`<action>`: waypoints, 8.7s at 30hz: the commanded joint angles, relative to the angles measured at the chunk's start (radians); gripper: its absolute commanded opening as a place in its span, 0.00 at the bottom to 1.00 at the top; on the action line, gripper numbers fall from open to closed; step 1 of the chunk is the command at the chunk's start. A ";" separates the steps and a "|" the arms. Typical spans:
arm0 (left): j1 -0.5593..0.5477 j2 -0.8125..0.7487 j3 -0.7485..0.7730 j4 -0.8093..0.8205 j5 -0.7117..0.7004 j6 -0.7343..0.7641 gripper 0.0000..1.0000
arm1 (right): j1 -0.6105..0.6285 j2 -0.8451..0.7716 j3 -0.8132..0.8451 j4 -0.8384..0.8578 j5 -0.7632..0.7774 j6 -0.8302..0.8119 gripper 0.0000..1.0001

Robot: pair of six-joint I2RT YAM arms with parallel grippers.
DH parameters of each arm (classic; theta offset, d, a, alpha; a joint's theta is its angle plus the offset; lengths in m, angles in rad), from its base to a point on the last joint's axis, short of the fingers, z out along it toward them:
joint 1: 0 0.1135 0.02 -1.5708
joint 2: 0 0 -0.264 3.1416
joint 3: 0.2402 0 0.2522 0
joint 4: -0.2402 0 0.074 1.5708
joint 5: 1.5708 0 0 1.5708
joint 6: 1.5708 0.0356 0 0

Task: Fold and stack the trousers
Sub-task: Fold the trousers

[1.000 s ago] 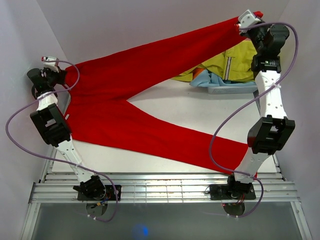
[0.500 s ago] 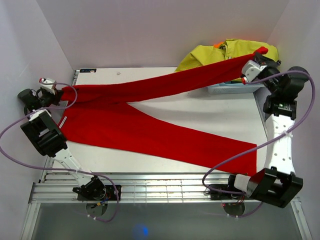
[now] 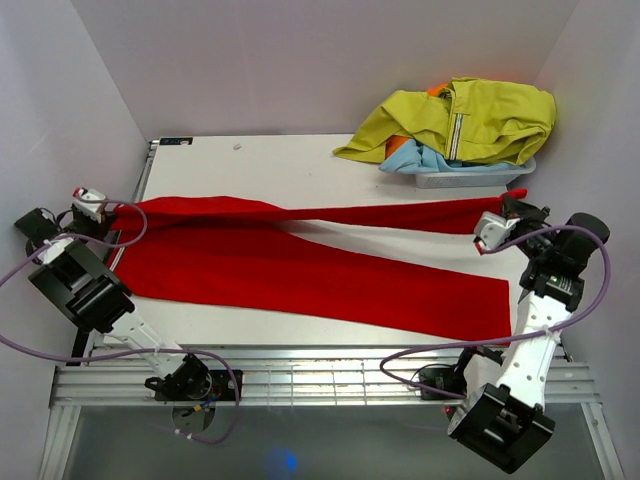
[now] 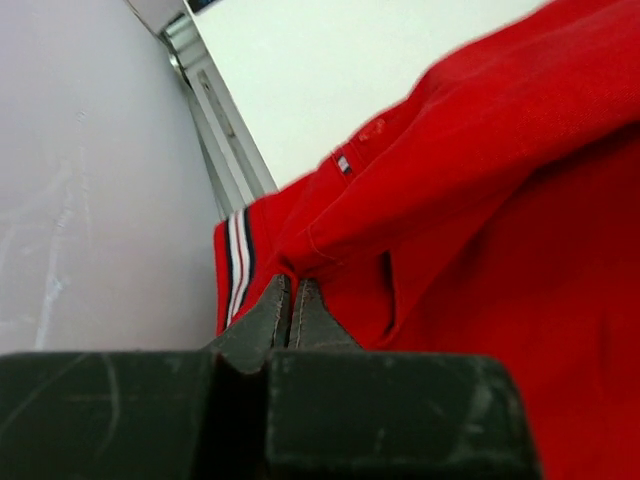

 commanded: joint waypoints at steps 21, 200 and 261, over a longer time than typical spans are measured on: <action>-0.012 -0.083 -0.297 -0.529 -0.358 0.927 0.00 | -0.119 -0.073 -0.498 -0.523 0.238 -0.927 0.08; -0.971 -0.446 -0.379 -0.648 -0.475 0.511 0.70 | 1.033 0.512 -0.080 -0.404 0.720 0.340 0.38; -0.971 -0.443 -0.364 -0.592 -0.562 0.522 0.00 | 1.008 0.463 -0.029 -0.375 0.792 0.322 0.08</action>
